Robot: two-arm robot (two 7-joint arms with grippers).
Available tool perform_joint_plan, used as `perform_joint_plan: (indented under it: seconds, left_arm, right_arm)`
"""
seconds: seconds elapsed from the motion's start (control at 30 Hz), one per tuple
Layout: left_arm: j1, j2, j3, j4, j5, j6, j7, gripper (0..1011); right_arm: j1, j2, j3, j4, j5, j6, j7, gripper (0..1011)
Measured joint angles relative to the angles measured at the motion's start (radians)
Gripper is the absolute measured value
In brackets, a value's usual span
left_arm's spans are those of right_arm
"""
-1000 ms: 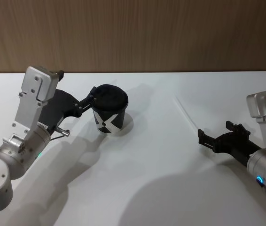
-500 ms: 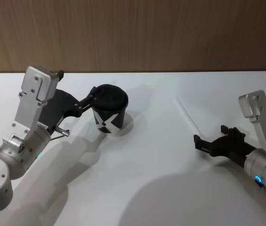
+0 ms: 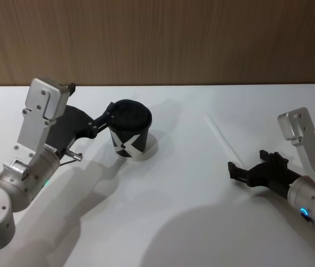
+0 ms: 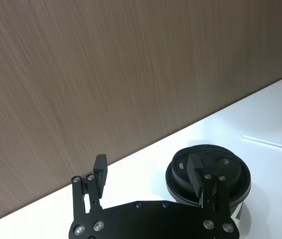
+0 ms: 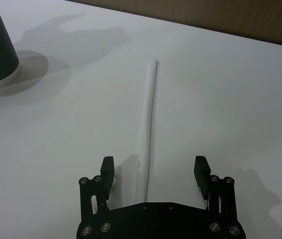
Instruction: Pick up the straw with one hand, pass it to the other hand, and insert it into the cup.
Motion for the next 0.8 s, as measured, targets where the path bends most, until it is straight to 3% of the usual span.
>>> perform_joint_plan:
  seconds: [0.27, 0.8]
  left_arm:
    - [0.0, 0.0, 0.0, 0.0, 0.0, 0.0, 0.0, 1003]
    - [0.0, 0.0, 0.0, 0.0, 0.0, 0.0, 0.0, 1003]
  right_arm:
    - [0.0, -0.001, -0.004, -0.001, -0.013, 0.003, 0.003, 915]
    - [-0.006, 0.0, -0.016, -0.003, -0.048, 0.007, 0.004, 422]
